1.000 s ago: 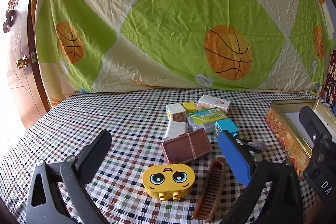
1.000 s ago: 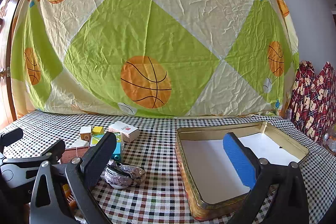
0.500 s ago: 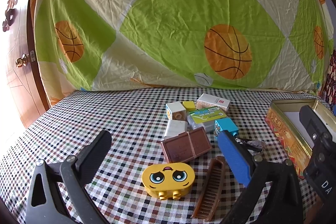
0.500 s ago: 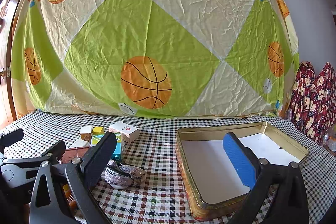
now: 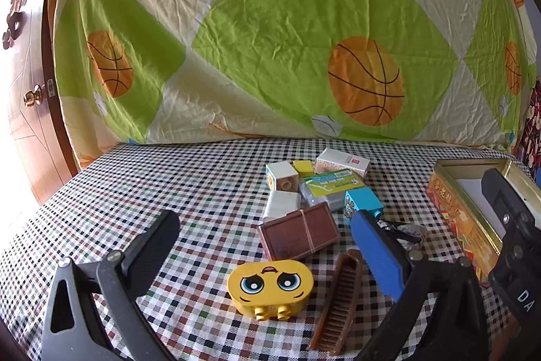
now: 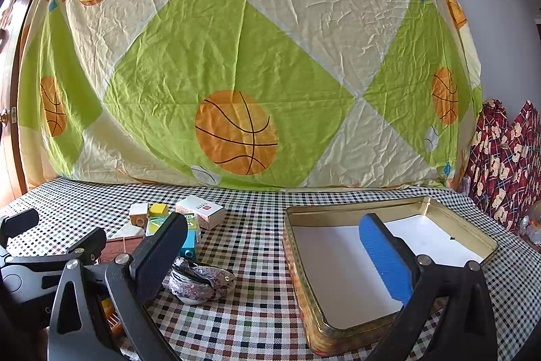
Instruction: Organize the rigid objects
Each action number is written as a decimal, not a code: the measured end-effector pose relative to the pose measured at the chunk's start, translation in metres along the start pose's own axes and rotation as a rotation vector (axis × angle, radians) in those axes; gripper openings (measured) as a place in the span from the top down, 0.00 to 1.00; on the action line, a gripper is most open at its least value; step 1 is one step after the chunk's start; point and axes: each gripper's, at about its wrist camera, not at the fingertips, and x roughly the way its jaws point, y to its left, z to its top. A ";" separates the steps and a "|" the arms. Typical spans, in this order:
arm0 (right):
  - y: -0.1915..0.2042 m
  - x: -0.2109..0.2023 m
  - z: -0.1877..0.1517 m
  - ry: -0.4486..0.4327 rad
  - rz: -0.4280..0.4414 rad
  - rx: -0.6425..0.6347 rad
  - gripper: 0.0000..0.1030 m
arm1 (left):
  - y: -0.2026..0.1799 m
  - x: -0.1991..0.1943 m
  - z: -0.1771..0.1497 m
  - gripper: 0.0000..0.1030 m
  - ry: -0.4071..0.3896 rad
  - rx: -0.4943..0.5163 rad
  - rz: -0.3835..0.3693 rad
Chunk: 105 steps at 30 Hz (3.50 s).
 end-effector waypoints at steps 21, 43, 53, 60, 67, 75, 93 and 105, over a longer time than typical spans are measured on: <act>0.025 -0.001 -0.001 0.045 0.177 -0.085 0.01 | 0.074 -0.032 -0.019 0.00 0.025 -0.089 0.070; 0.113 0.058 -0.048 0.631 0.445 -0.153 0.41 | 0.107 -0.045 -0.037 0.01 0.142 -0.080 0.106; 0.094 0.045 -0.049 0.603 0.539 -0.254 0.73 | 0.091 -0.030 -0.025 0.01 0.187 -0.055 -0.011; 0.041 0.038 -0.033 0.481 0.605 -0.106 0.73 | 0.046 -0.007 -0.015 0.01 0.218 0.008 -0.098; 0.021 0.032 -0.018 0.352 0.487 -0.097 0.73 | 0.008 0.038 -0.010 0.01 0.314 0.011 -0.089; -0.002 0.039 -0.009 0.326 0.449 -0.023 0.73 | -0.001 0.080 -0.017 0.41 0.433 -0.019 -0.078; -0.047 0.028 0.007 0.192 0.372 0.057 0.73 | 0.004 0.004 0.008 0.42 0.126 -0.062 -0.160; -0.116 0.033 0.008 0.155 0.230 0.110 0.73 | -0.050 -0.016 0.026 0.42 0.065 -0.019 -0.242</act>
